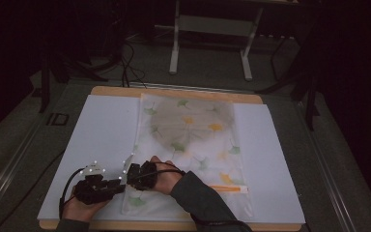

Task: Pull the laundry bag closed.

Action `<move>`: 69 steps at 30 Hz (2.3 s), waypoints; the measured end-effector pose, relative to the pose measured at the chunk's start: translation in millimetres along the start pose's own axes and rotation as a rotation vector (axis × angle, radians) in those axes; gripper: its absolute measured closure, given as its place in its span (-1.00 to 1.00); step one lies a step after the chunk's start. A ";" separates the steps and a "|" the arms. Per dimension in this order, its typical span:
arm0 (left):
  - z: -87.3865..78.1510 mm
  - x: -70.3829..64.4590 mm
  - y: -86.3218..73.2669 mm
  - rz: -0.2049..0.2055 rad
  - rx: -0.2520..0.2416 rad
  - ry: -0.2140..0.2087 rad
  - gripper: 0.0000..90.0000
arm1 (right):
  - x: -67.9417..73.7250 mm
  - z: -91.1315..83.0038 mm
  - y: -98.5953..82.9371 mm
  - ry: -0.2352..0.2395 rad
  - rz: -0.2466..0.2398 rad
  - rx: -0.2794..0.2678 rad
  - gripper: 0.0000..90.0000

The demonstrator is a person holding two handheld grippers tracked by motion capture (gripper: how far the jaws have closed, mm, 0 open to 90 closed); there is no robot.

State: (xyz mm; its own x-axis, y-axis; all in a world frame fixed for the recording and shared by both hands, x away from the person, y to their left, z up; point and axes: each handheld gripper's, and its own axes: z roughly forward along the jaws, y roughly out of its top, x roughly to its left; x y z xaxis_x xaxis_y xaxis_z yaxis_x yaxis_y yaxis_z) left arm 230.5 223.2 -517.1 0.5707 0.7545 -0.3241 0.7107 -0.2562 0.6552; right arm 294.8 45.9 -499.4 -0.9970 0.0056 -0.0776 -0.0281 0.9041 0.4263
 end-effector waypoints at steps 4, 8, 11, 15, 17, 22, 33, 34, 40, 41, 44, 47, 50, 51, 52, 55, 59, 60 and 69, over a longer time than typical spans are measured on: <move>4.4 -1.0 0.1 -0.018 0.022 -0.035 0.42 | 0.4 -0.5 0.2 -0.004 0.000 -0.005 0.87; 8.9 -1.6 0.3 -0.027 0.036 -0.054 0.38 | 0.6 -2.5 0.9 -0.004 -0.001 -0.008 0.87; 13.4 -1.7 0.3 -0.031 0.052 -0.060 0.37 | 1.0 -4.7 1.0 -0.009 0.000 -0.018 0.87; 18.1 -0.5 0.9 -0.043 0.065 -0.078 0.37 | 1.0 -8.2 1.5 -0.011 -0.005 -0.015 0.87; 20.1 1.3 1.6 -0.054 0.066 -0.098 0.40 | 1.3 -9.6 1.6 -0.014 -0.006 -0.020 0.87; 23.9 5.4 3.7 -0.066 0.075 -0.122 0.43 | 1.8 -11.9 1.6 -0.016 -0.019 -0.021 0.87; 31.5 8.9 6.7 -0.087 0.079 -0.194 0.53 | 2.4 -18.8 1.1 -0.023 -0.035 -0.037 0.88; 32.1 9.0 7.0 -0.083 0.082 -0.195 0.56 | 2.8 -19.0 1.2 -0.023 -0.036 -0.039 0.88; 33.7 6.4 7.4 -0.059 0.102 -0.191 0.80 | 3.8 -17.9 0.7 -0.017 -0.040 -0.032 0.88; 33.7 6.4 7.3 -0.057 0.104 -0.190 0.83 | 3.7 -17.6 0.2 -0.015 -0.041 -0.034 0.88; 33.8 5.7 7.0 -0.056 0.102 -0.192 0.90 | 3.5 -17.6 -1.1 -0.014 -0.040 -0.028 0.88; 33.6 5.3 6.8 -0.052 0.100 -0.189 0.93 | 3.2 -16.4 -2.6 -0.013 -0.037 -0.027 0.87; 33.5 5.1 6.5 -0.052 0.099 -0.190 0.94 | 3.1 -15.1 -3.9 -0.011 -0.035 -0.028 0.88; 33.5 5.0 6.5 -0.052 0.100 -0.190 0.94 | 3.4 -14.3 -4.3 -0.012 -0.034 -0.026 0.87; 33.6 4.9 6.4 -0.050 0.101 -0.189 0.94 | 3.6 -13.7 -4.7 -0.011 -0.033 -0.024 0.88; 33.6 5.0 6.2 -0.049 0.101 -0.189 0.95 | 3.1 -12.6 -5.8 -0.007 -0.031 -0.028 0.88; 33.2 4.9 6.1 -0.048 0.098 -0.193 0.95 | 2.6 -11.5 -7.7 -0.002 -0.023 -0.030 0.88; 33.1 5.0 6.2 -0.048 0.099 -0.194 0.95 | 2.3 -11.2 -8.1 0.000 -0.023 -0.033 0.88; 32.6 4.9 6.0 -0.055 0.088 -0.203 0.95 | 1.9 -8.8 -10.5 0.002 -0.015 -0.029 0.88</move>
State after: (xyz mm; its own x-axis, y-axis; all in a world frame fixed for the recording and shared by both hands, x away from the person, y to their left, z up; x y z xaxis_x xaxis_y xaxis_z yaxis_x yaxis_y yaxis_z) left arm 250.9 205.6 -537.0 0.5945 0.6342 -0.4944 0.7714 -0.2763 0.5732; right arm 292.5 32.6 -496.1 -0.9966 -0.0092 -0.0821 -0.0454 0.8915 0.4508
